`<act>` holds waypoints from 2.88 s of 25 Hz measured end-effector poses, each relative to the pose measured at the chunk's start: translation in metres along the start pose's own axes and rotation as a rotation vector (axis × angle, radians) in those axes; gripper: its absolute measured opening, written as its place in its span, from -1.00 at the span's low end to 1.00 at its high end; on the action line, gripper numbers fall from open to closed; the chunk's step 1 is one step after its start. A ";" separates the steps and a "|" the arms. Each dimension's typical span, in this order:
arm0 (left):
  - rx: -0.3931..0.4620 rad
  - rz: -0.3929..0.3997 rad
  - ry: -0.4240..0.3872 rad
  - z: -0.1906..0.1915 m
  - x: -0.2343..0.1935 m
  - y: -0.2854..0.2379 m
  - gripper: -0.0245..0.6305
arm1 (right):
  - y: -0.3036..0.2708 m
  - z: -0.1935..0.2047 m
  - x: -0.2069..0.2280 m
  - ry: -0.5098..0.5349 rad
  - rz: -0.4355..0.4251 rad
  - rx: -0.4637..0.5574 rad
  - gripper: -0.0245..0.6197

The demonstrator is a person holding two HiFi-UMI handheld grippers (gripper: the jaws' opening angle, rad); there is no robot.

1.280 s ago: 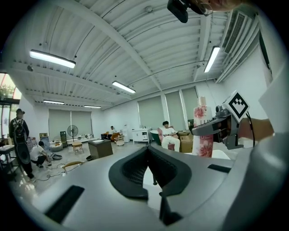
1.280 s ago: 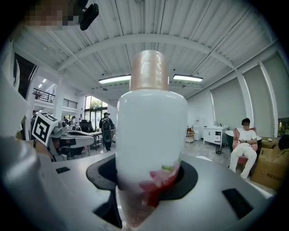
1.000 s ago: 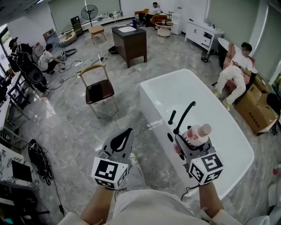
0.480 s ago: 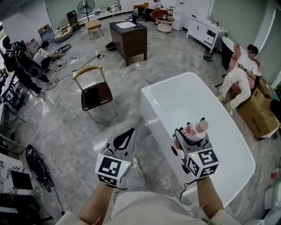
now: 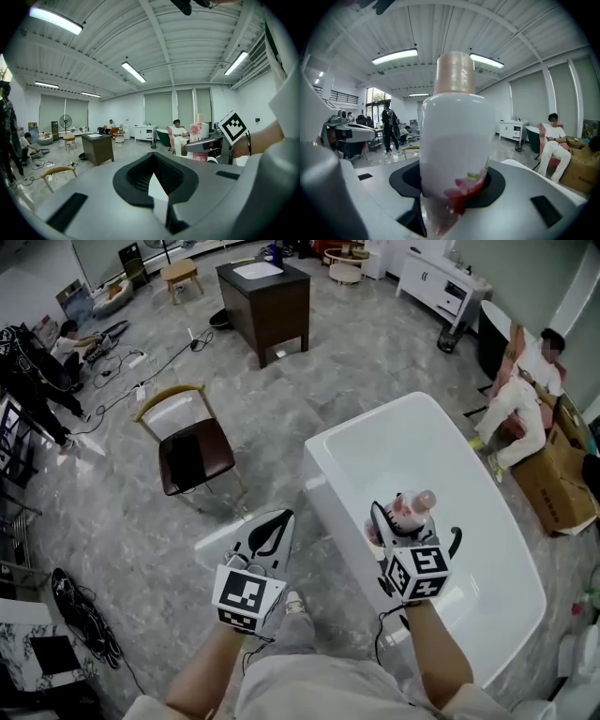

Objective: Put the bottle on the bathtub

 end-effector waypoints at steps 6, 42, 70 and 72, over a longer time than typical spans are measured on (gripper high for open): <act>0.003 0.039 -0.038 0.001 -0.050 -0.053 -0.87 | -0.078 0.015 0.009 -0.009 0.036 -0.001 -0.17; -0.241 0.002 0.056 0.248 -0.113 -0.246 -0.87 | -0.297 0.293 0.036 -0.010 -0.027 -0.087 -0.17; -0.329 0.020 0.112 0.194 -0.096 -0.201 -0.87 | -0.238 0.211 0.023 0.071 -0.102 -0.173 0.35; -0.316 0.022 0.098 0.176 -0.091 -0.193 -0.87 | -0.223 0.189 0.025 0.070 -0.116 -0.168 0.34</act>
Point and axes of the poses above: the fingertips, and each gripper's own axes: y backward along the fingers, x to its right, z out of its underside, the point moved 9 cm from there along y, backward along the fingers, and after that the axes turned 14 degrees about y, right-handed, at the moved point
